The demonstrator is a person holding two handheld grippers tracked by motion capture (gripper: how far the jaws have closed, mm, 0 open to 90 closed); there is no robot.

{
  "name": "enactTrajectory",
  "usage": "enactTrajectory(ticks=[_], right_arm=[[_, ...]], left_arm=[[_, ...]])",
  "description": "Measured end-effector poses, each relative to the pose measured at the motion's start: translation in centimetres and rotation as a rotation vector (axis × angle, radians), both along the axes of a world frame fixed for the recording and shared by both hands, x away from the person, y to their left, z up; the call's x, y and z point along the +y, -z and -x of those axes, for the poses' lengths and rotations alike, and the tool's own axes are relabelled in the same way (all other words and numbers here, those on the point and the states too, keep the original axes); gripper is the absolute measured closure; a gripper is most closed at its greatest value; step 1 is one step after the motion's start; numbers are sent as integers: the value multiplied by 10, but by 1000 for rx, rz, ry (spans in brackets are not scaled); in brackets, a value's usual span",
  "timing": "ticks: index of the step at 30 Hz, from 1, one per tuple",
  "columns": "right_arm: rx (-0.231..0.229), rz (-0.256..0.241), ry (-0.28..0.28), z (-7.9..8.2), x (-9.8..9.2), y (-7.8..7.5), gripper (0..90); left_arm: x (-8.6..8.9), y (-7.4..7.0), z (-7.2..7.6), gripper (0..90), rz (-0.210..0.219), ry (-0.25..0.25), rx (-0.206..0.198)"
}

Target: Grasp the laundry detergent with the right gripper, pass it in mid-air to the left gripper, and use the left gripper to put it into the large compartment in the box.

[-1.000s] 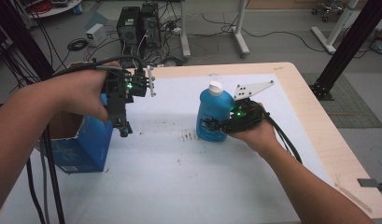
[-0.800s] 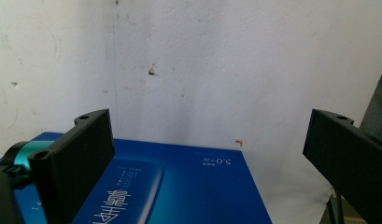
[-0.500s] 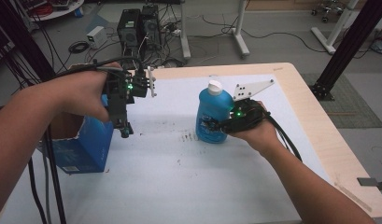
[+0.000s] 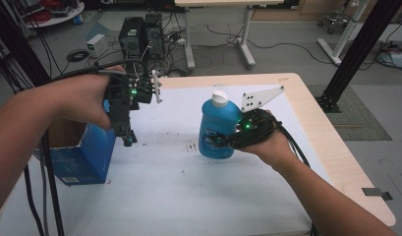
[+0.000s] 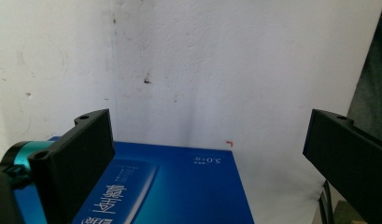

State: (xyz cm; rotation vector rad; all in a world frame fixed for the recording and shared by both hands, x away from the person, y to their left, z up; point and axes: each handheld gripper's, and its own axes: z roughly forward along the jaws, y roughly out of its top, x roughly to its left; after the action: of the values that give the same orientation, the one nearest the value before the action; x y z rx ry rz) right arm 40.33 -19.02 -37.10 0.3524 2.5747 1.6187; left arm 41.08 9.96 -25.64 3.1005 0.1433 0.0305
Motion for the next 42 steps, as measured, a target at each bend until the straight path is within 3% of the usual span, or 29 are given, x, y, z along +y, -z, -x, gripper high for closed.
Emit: enactTrajectory(ticks=[10,18,27,42], right_arm=[[-15,-13,-64,25,9,-15,458],[-7,1,-132,40,28,-15,459],[12,26,-200,50,52,-6,460],[37,34,-237,52,89,1,462]], left_arm=[[-20,-17,24,19,6,68,-19],[-37,-25,42,19,10,122,-11],[-50,-26,55,19,-2,141,8],[-63,-24,62,19,-10,131,31]])
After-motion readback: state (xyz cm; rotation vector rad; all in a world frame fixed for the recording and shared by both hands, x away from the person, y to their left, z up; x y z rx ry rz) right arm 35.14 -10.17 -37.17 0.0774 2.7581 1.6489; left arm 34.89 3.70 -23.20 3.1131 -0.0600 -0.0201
